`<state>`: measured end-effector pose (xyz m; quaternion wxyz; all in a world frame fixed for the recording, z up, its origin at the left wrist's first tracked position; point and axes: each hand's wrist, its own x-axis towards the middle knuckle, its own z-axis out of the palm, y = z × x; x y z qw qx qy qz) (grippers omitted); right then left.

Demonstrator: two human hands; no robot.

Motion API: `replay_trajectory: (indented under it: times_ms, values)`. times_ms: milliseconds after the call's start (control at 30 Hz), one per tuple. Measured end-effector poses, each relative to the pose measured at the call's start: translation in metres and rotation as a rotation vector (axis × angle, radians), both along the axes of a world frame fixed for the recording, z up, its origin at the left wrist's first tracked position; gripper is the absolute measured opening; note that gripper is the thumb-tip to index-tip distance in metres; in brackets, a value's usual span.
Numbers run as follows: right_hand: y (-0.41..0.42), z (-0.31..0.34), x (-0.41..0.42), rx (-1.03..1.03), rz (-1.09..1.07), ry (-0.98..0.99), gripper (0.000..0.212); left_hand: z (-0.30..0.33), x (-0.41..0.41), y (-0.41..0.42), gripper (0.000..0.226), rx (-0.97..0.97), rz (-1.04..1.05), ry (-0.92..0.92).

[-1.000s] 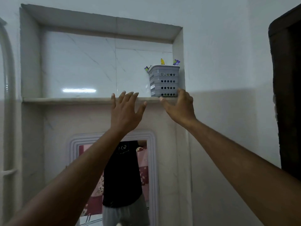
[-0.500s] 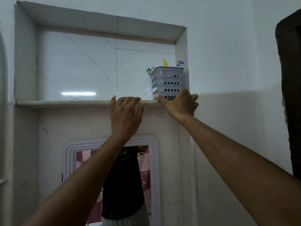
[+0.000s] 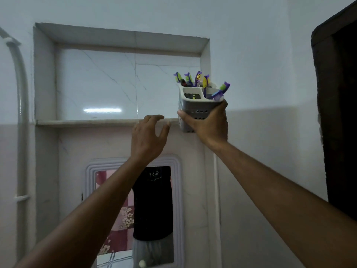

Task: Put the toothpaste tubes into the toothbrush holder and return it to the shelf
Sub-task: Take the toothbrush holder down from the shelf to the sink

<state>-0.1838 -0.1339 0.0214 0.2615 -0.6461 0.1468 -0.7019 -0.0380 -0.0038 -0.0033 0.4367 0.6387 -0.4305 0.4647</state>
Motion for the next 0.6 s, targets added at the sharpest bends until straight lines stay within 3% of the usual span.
replay_trajectory:
  times_ms: [233,600]
  values:
    - [0.026,-0.071,-0.041,0.038,0.083,0.074,0.120,-0.057,-0.030,0.034,0.048,0.120,0.024,0.120]
    - [0.058,-0.241,-0.078,0.272,0.160,0.398,0.126,-0.198,-0.078,0.090,0.051,0.286,0.007,0.376]
